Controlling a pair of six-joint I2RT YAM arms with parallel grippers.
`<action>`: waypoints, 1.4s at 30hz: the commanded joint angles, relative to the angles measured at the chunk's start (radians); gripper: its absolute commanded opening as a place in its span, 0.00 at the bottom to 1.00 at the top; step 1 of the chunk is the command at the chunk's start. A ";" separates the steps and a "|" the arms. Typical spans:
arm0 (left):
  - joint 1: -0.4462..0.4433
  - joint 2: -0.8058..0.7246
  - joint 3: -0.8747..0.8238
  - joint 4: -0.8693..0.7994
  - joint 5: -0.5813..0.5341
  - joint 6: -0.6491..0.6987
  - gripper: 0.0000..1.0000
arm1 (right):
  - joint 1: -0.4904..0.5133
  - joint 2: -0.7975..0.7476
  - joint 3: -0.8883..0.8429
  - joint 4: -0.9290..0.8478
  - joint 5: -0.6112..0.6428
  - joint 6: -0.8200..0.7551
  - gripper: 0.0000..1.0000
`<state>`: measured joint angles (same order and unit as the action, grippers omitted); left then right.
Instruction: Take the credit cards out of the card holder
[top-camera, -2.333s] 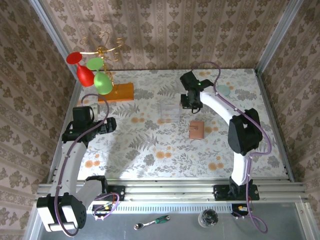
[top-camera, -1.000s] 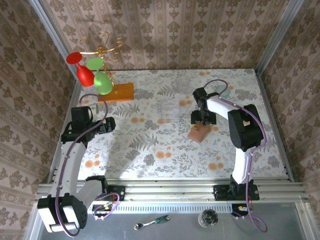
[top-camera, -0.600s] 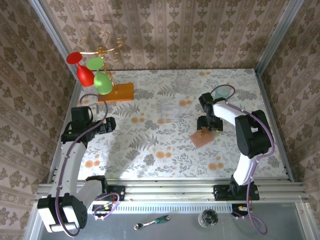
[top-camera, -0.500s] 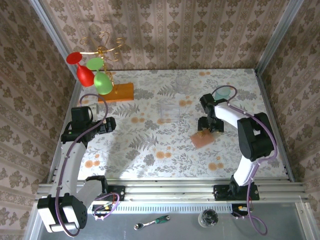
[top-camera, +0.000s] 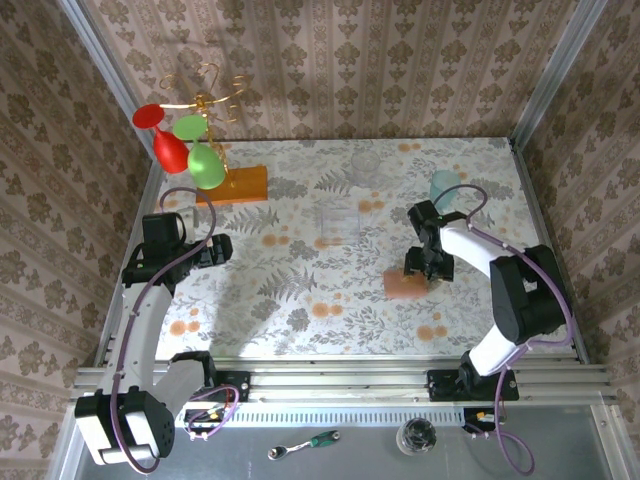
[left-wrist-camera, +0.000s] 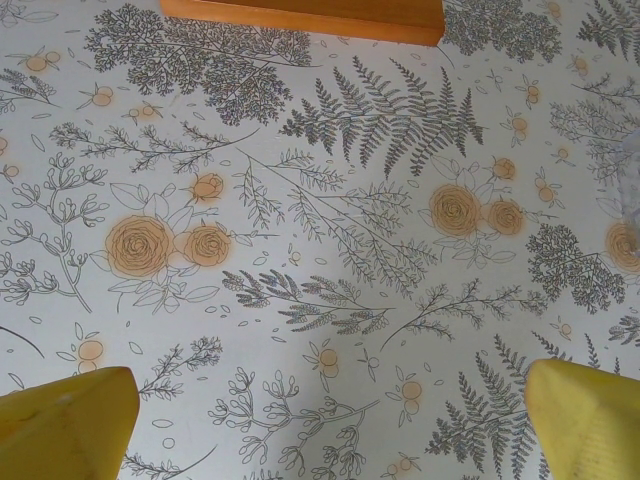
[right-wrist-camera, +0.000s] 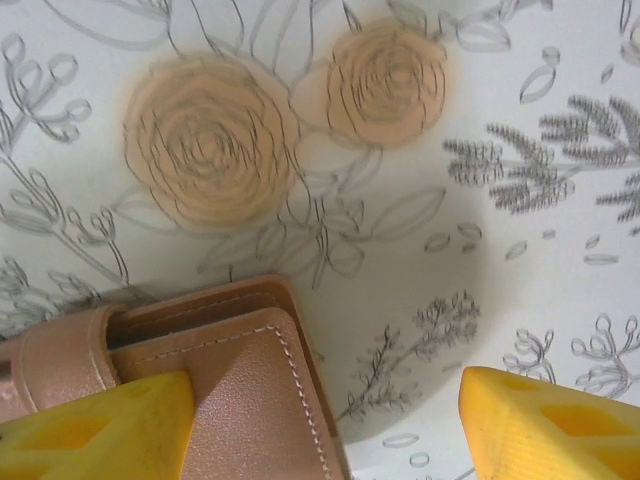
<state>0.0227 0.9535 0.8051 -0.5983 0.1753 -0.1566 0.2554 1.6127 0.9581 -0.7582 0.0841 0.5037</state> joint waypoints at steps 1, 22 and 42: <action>0.010 -0.020 -0.001 0.003 0.019 0.015 1.00 | 0.004 -0.052 -0.049 0.005 -0.079 0.040 0.71; 0.011 -0.016 -0.002 0.008 0.033 0.012 1.00 | 0.296 -0.103 -0.091 0.121 -0.227 0.260 0.69; 0.011 -0.012 -0.001 0.005 0.027 0.014 1.00 | 0.513 0.099 0.167 0.152 -0.228 0.311 0.68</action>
<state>0.0280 0.9535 0.8051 -0.5980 0.1917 -0.1566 0.7639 1.6993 1.0782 -0.5747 -0.1436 0.8219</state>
